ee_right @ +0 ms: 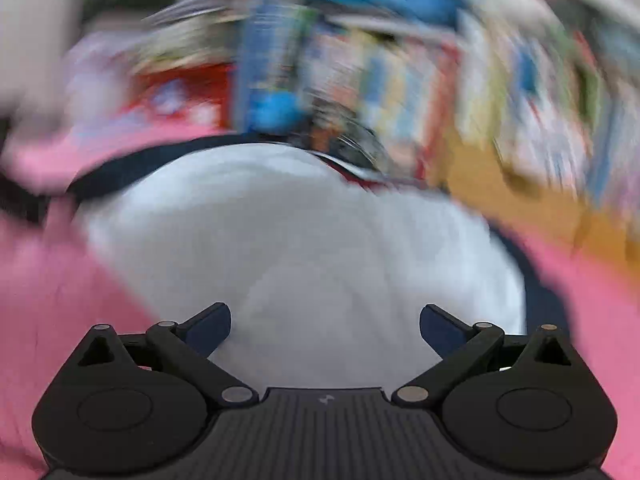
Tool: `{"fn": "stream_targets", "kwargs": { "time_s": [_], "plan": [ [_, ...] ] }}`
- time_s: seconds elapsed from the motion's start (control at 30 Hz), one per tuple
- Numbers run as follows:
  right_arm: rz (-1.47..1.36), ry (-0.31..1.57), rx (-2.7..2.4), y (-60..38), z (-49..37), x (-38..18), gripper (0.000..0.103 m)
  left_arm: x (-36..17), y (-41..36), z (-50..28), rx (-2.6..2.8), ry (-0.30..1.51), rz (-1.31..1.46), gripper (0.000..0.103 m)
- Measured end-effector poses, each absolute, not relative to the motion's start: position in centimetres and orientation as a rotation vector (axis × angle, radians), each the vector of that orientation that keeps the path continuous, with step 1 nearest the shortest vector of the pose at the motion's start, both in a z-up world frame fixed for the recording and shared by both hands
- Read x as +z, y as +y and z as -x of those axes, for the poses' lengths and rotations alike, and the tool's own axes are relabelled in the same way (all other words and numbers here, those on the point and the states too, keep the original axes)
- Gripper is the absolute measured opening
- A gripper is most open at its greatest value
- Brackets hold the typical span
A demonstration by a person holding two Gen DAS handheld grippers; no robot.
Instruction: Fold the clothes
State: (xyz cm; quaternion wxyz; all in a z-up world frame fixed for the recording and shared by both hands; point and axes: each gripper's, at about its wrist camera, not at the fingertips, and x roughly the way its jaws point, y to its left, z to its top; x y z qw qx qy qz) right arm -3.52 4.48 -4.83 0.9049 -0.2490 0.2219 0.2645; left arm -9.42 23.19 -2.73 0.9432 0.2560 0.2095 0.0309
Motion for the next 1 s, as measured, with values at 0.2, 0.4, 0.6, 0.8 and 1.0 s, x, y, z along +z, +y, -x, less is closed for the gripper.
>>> {"fn": "stream_targets", "kwargs": {
  "time_s": [0.2, 0.4, 0.6, 0.8, 1.0],
  "plan": [
    [0.968, 0.389, 0.703, 8.1, 8.5, -5.4, 0.086, -3.5, 17.2, 10.3, -0.188, 0.381, -0.830, 0.103],
    [0.946, 0.405, 0.714, 9.8, 7.2, -5.7, 0.047, -5.7, 14.0, 8.9, -0.316, 0.356, -0.972, 0.103],
    [0.853, 0.424, 0.729, 9.5, 6.2, -4.7, 0.040, -6.8, 12.6, 7.3, -0.390, 0.346, -1.015, 0.100],
    [0.780, 0.425, 0.768, 8.2, 6.0, -3.2, 0.039, -7.7, 12.0, 5.5, -0.371, 0.349, -1.055, 0.054],
    [0.976, 0.382, 0.795, 8.9, 7.4, -5.1, 0.046, -6.9, 12.9, 4.4, -0.389, 0.386, -0.963, 0.043]
  ]
}}
